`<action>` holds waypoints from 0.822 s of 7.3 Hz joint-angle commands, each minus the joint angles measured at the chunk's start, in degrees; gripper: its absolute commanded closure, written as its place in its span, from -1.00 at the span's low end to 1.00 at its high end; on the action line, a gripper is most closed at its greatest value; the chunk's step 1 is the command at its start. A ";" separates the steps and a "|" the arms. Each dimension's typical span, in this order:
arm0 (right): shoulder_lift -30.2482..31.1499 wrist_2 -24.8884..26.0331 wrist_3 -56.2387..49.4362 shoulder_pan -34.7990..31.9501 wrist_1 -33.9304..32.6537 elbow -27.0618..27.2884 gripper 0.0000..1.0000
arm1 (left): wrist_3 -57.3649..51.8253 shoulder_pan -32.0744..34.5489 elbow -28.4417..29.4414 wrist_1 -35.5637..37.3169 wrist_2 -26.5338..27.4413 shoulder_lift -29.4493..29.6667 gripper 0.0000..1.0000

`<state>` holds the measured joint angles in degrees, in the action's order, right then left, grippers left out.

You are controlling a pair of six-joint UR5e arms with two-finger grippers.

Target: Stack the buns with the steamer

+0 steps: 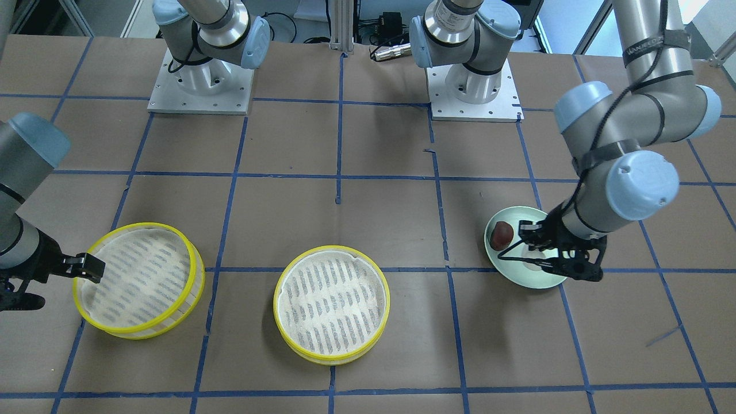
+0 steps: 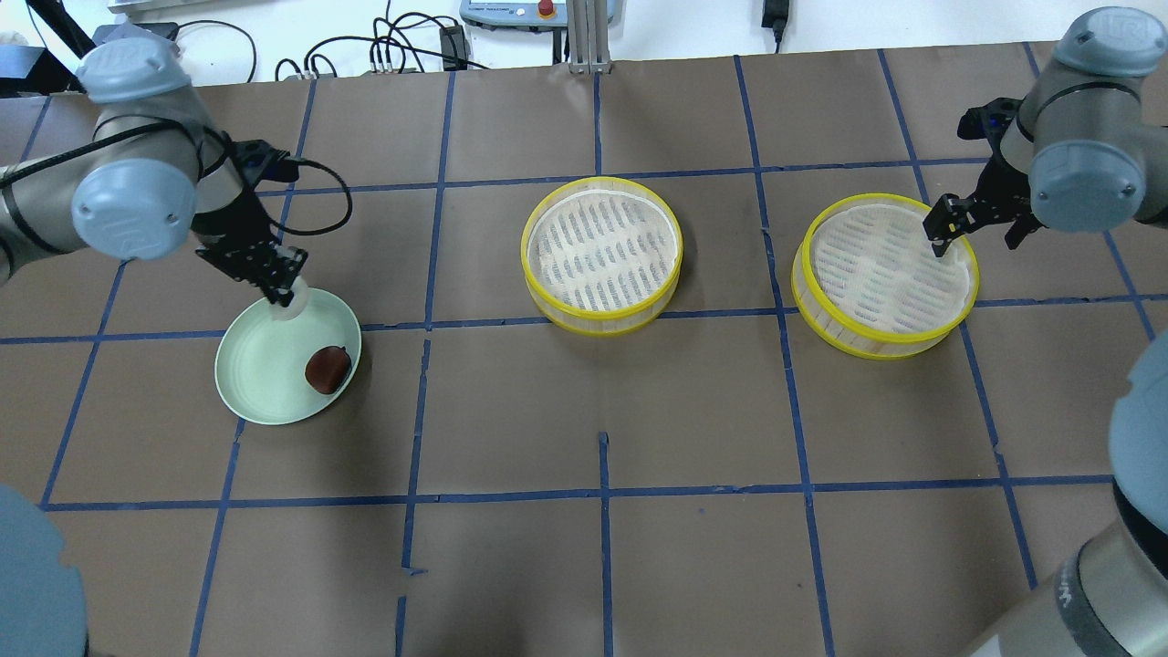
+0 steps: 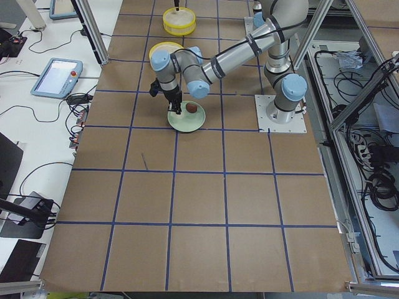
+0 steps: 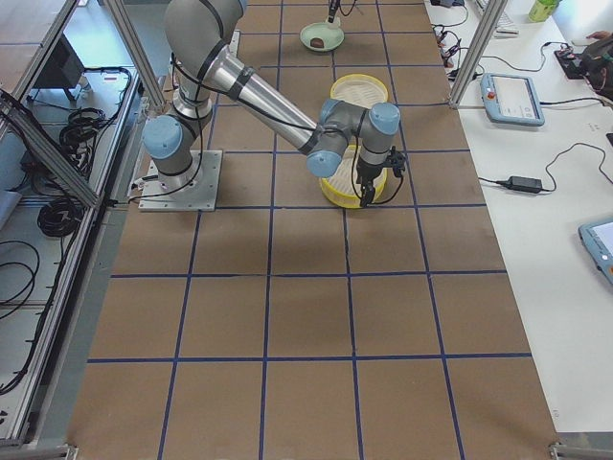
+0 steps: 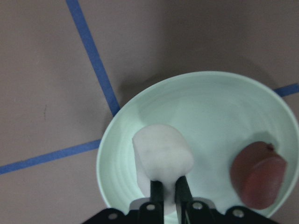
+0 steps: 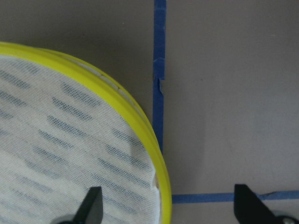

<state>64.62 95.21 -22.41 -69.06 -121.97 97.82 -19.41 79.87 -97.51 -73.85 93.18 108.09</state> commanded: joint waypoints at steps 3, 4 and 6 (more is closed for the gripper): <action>-1.52 -0.64 0.08 0.06 -0.19 -0.17 -0.70 | 33.35 21.17 5.83 10.82 -21.93 5.08 0.58; -1.52 -0.81 0.08 0.06 -0.11 -0.26 -0.14 | 37.48 23.64 5.84 19.01 -27.99 9.11 0.52; -1.43 -1.69 0.17 1.11 0.07 -0.18 0.56 | 37.00 24.11 5.92 20.15 -27.96 7.84 -0.99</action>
<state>63.17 94.22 -22.27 -68.58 -121.94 97.61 17.41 103.43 -91.91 -55.22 66.23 115.98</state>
